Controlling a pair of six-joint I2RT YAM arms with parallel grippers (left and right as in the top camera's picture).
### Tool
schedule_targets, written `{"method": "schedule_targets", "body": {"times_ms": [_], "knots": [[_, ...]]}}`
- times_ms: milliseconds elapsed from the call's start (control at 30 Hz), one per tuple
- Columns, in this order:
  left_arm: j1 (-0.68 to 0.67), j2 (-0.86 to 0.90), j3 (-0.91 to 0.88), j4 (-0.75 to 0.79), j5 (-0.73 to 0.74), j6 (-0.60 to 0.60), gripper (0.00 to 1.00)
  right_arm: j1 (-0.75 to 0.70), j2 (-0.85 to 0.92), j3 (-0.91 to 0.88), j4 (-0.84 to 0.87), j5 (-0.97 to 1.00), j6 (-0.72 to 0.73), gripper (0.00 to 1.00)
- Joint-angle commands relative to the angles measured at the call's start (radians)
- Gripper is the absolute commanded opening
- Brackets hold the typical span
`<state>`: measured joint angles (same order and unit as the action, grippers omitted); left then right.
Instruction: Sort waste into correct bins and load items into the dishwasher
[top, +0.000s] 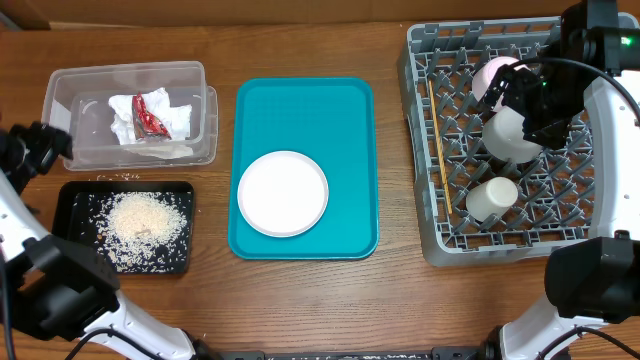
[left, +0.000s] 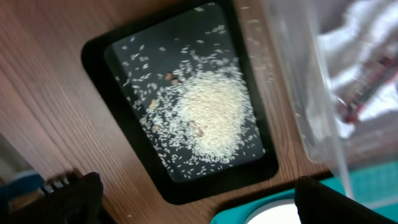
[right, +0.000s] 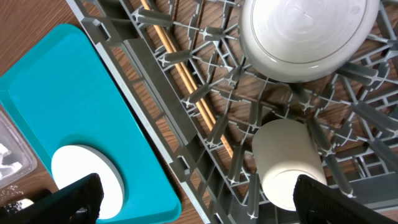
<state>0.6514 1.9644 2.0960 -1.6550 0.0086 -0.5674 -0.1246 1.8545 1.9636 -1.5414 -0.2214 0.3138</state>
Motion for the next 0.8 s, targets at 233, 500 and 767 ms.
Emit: {"method": "schedule_targets", "body": {"times_ms": [233, 500, 767], "knots": [[0.053, -0.01, -0.259, 0.069, 0.071, -0.087, 0.88, -0.008, -0.018, 0.02, 0.003, -0.005, 0.001, 1.0], [0.046, -0.01, -0.461, 0.173, 0.079, -0.137, 0.04, -0.008, -0.018, 0.02, 0.003, -0.005, 0.001, 1.0], [0.046, -0.01, -0.636, 0.285, 0.097, -0.181, 0.04, -0.008, -0.018, 0.02, 0.003, -0.005, 0.001, 1.0]]}}
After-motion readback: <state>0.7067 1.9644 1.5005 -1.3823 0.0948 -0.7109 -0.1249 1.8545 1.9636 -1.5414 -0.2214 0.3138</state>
